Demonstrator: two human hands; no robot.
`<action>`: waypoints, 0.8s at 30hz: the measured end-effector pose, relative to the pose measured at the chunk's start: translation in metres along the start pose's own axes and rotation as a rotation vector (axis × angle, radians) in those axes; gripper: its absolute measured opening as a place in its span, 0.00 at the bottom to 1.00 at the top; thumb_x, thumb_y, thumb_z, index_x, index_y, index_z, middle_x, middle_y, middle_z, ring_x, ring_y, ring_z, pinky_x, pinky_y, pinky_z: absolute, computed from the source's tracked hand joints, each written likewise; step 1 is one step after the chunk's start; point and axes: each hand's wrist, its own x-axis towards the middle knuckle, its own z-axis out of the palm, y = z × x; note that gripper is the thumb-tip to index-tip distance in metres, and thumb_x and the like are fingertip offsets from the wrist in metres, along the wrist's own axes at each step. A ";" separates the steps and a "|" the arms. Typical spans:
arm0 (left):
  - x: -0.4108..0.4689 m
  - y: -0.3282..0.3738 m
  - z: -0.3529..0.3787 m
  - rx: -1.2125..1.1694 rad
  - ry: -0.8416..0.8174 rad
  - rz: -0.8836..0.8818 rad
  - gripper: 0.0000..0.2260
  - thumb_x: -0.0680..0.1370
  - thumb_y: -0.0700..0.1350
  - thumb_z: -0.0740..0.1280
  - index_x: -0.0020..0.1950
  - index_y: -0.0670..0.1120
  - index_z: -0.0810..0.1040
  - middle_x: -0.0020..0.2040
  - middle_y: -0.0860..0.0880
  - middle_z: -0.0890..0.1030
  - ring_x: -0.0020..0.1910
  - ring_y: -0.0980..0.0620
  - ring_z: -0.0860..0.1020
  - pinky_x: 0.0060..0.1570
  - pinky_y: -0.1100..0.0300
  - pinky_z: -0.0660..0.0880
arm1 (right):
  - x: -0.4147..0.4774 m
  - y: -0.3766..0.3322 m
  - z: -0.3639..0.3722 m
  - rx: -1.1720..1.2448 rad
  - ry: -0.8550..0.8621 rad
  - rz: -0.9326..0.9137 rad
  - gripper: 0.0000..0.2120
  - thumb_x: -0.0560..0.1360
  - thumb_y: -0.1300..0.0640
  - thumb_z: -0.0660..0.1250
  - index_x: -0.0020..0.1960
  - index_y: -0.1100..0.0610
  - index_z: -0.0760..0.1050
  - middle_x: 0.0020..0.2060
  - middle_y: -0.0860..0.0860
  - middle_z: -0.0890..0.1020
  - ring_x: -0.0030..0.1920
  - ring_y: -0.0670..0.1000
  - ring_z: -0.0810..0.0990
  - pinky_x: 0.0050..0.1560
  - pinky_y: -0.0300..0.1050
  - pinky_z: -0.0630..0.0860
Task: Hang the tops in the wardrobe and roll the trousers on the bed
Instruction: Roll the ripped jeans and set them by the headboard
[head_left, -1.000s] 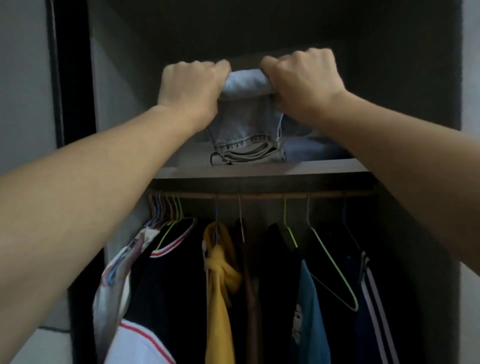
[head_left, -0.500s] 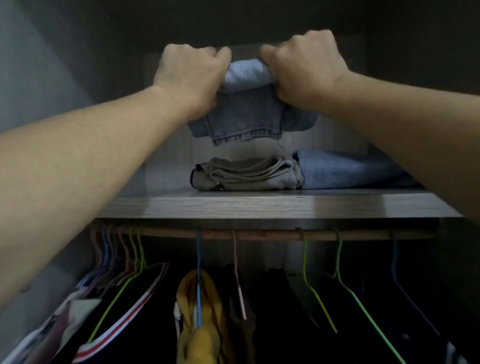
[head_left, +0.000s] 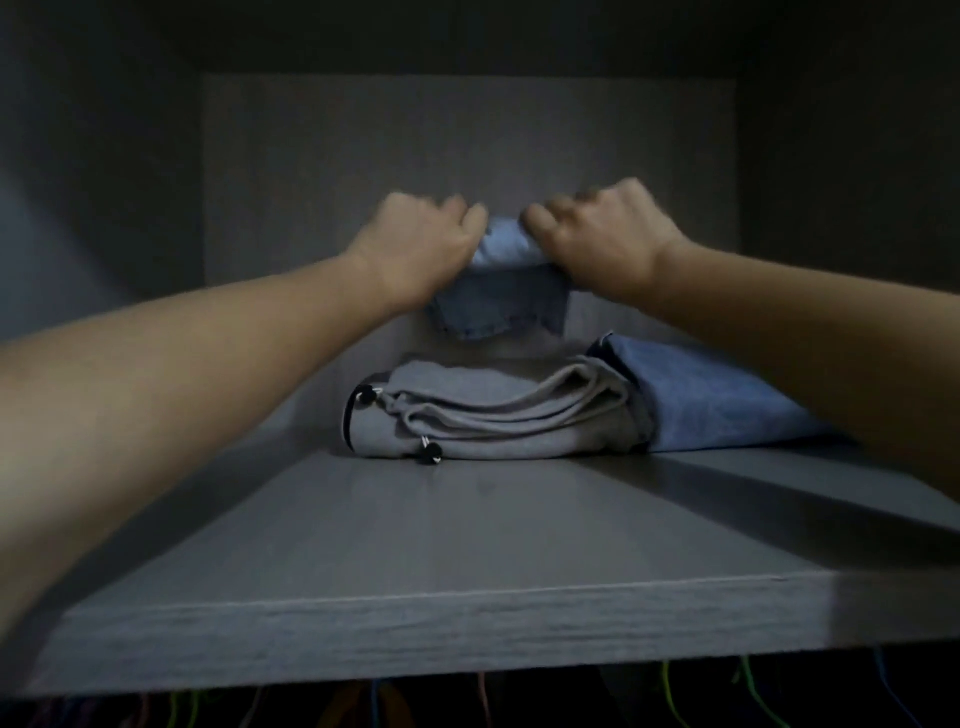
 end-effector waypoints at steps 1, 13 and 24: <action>-0.010 0.009 0.010 -0.020 -0.044 0.070 0.13 0.79 0.44 0.61 0.62 0.42 0.69 0.54 0.41 0.79 0.47 0.37 0.81 0.35 0.53 0.63 | -0.008 -0.012 0.008 0.013 -0.059 -0.051 0.12 0.81 0.57 0.57 0.64 0.58 0.67 0.53 0.57 0.81 0.48 0.61 0.83 0.34 0.48 0.66; -0.037 0.005 0.014 -0.334 -0.359 0.115 0.13 0.74 0.55 0.68 0.53 0.51 0.70 0.48 0.47 0.80 0.38 0.49 0.70 0.36 0.56 0.64 | -0.030 -0.027 -0.005 0.392 -0.265 0.032 0.18 0.72 0.37 0.63 0.56 0.45 0.75 0.46 0.50 0.83 0.41 0.56 0.78 0.39 0.47 0.69; -0.066 -0.004 -0.053 -0.672 -0.566 -0.202 0.24 0.84 0.53 0.55 0.78 0.43 0.61 0.78 0.44 0.62 0.76 0.46 0.61 0.72 0.59 0.56 | -0.076 -0.032 -0.049 0.694 -0.642 0.189 0.31 0.82 0.41 0.53 0.81 0.51 0.51 0.80 0.55 0.55 0.79 0.55 0.55 0.77 0.47 0.52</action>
